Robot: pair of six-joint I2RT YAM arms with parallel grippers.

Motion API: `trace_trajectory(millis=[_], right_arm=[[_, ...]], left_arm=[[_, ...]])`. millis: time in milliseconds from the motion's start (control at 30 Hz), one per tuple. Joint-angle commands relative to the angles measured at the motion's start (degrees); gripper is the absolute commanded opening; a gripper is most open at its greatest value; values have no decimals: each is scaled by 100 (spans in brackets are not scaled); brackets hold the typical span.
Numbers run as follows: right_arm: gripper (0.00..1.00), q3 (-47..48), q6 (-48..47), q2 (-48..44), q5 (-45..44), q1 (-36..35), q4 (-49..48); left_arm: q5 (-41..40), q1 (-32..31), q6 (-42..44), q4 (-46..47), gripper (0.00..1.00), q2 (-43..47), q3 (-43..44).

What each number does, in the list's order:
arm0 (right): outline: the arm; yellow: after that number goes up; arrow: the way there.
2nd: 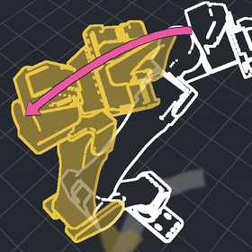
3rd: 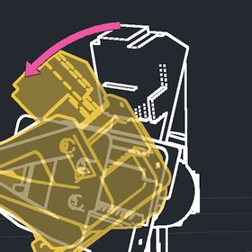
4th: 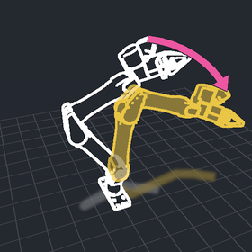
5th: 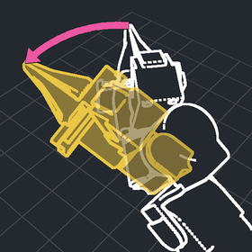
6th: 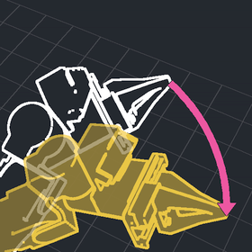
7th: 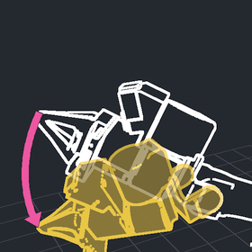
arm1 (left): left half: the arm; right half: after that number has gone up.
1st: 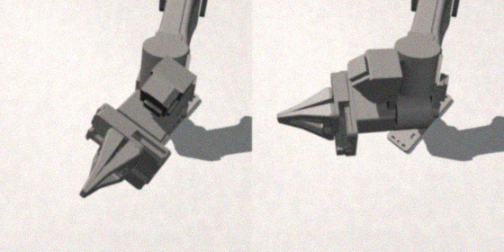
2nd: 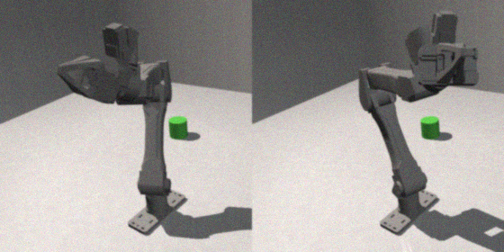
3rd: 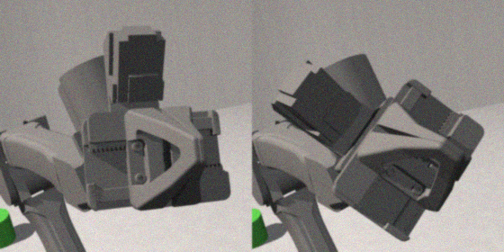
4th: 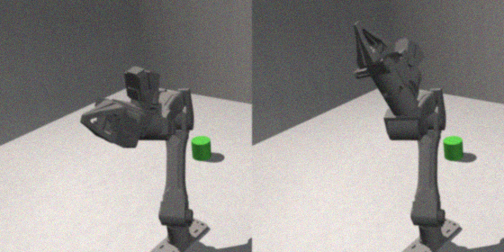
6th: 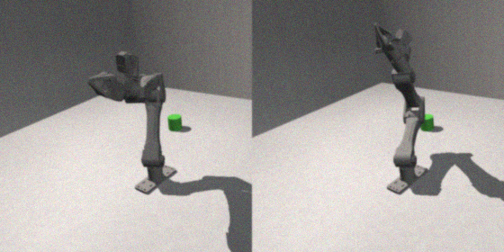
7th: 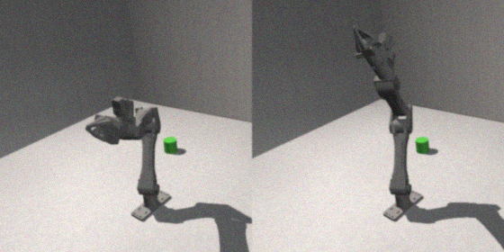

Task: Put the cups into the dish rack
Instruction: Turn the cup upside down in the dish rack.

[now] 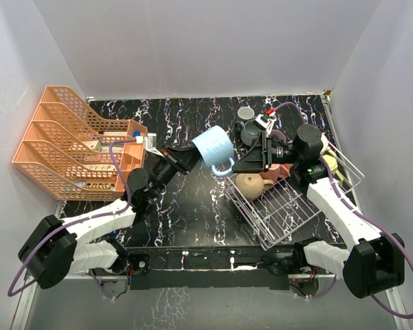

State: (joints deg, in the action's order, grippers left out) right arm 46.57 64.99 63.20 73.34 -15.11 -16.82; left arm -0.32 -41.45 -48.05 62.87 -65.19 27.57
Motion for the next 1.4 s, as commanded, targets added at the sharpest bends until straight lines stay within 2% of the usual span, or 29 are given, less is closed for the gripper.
trace_trajectory(millis=[0, 300, 700, 800, 933, 1000, 1133, 1267, 1367], right_arm=[[68, 16, 499, -55, -337, -7, -373], [65, -126, 646, -175, -580, -52, -542], [54, -249, 655, -71, -844, -103, -567], [45, -306, 647, -87, -868, -99, -579], [11, -452, 674, -166, -876, -91, -713], [8, -562, 752, -205, -860, -59, -869], [8, -722, 1027, -284, -735, 78, -1346], [8, -836, 1003, -387, -674, 289, -1481], [8, -928, 791, -520, -650, 502, -1497]], left_arm=[[-245, -218, 333, 1760, 0, -195, 530], [-599, -551, 979, 2194, 0, -611, 561], [-1005, -1026, 1726, 2552, 0, -1167, 770], [-1007, -1072, 1755, 2501, 0, -1210, 782], [-986, -1093, 1741, 2348, 0, -1113, 695], [-987, -1093, 1657, 2212, 0, -1005, 620], [-938, -1093, 1334, 1694, 26, -664, 415], [-732, -1092, 958, 1208, 58, -132, 41], [-383, -1089, 798, 233, 70, 481, -147]])
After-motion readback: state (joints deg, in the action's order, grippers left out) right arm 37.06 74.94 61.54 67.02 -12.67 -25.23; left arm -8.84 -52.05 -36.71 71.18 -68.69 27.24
